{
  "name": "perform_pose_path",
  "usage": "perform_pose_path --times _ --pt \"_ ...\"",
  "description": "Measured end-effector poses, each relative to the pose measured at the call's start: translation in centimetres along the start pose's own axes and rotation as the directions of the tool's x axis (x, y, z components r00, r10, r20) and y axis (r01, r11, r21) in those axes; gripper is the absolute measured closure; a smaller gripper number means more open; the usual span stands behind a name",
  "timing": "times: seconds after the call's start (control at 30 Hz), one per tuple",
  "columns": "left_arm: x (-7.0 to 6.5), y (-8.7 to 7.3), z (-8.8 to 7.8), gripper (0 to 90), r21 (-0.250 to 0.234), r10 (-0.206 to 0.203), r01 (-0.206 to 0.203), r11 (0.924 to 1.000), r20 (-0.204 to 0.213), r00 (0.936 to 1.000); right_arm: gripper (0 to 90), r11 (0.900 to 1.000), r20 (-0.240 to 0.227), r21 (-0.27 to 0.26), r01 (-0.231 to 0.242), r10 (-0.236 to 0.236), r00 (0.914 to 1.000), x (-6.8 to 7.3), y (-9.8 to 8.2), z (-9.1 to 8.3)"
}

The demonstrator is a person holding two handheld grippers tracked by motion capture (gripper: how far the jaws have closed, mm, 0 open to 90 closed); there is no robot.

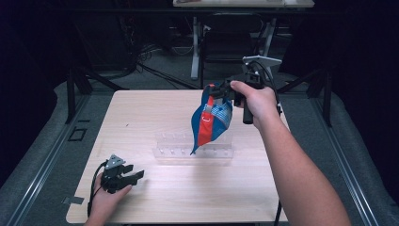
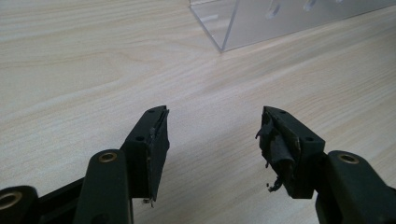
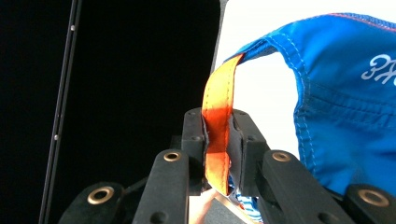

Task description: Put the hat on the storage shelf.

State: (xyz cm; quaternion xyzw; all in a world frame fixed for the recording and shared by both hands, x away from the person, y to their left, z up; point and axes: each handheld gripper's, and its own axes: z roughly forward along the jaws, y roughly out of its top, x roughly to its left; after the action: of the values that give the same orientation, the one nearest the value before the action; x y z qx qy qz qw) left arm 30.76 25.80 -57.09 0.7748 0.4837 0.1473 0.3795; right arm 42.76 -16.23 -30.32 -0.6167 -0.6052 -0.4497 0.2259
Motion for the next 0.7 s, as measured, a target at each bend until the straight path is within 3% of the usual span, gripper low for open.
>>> perform_pose_path --times 0.37,0.7 --pt "0.1 0.0 0.0 42.3 0.001 -0.001 0.001 1.0000 -0.001 1.0000 77.5 1.000 -0.007 0.009 -0.017 0.017 0.9998 -0.9 -0.1 2.0" --pt "0.0 0.0 0.0 42.2 0.000 -0.001 0.001 1.0000 -0.002 1.0000 77.4 0.999 -0.001 0.017 -0.030 0.030 0.9996 -2.0 -0.4 2.7"
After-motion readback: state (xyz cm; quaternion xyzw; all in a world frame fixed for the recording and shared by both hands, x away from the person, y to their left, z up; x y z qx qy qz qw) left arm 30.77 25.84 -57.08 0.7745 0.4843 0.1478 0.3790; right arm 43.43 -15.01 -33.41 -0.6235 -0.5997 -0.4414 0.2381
